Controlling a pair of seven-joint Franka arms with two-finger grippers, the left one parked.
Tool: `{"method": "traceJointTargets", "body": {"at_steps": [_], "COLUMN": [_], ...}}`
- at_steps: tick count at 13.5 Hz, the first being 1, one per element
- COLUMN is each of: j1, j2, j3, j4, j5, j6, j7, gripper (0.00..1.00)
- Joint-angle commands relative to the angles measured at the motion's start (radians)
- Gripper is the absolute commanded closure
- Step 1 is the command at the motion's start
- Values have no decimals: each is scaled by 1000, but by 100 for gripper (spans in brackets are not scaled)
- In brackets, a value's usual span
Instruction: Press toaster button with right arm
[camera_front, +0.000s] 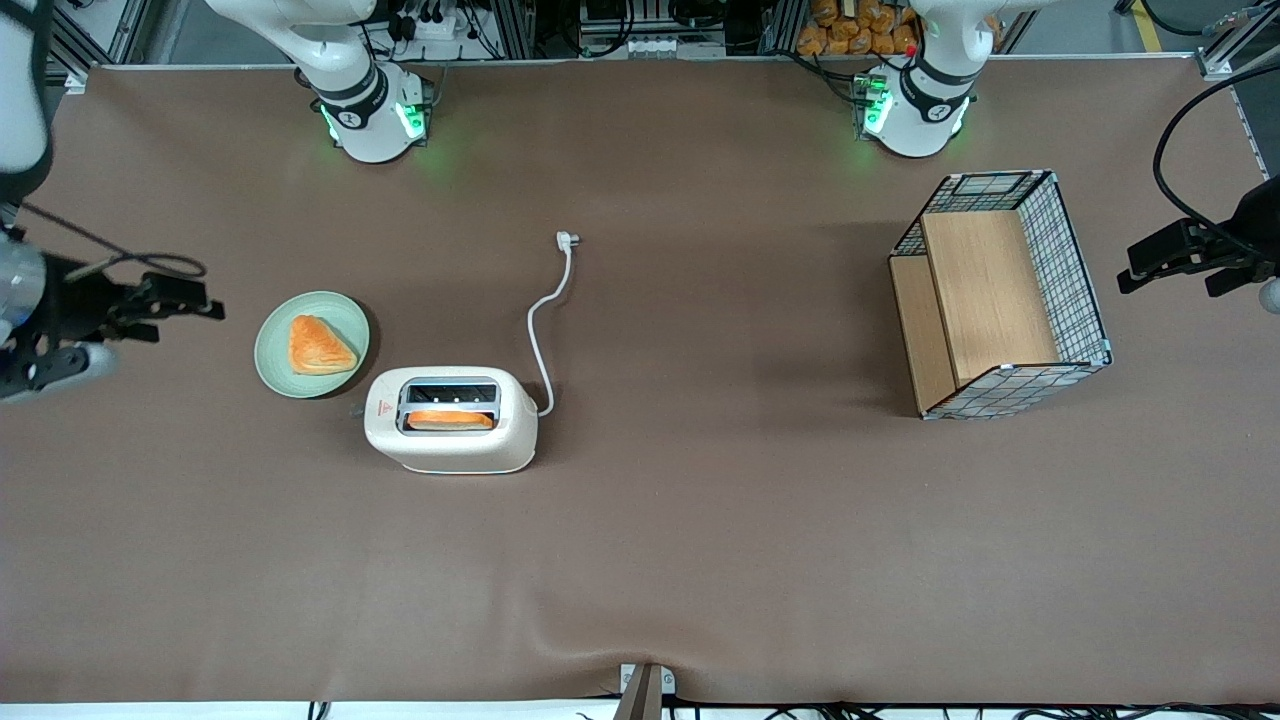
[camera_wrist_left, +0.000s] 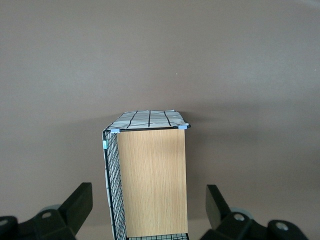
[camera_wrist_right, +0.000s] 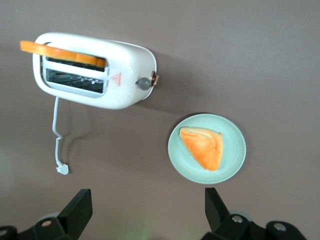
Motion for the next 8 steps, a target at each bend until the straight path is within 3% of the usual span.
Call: {"method": "traceJointTargets", "body": {"at_steps": [1,3,8], "j1": [9,-1,-41], "j2": [-50,-50,-79], "j3": [-2,-5,-28], "j4": [-61,-36,60], "j5": [-44,-92,-92], "j6": [12,-2,-69], "j7": [29,32,32], "gripper": [0,0,0]}}
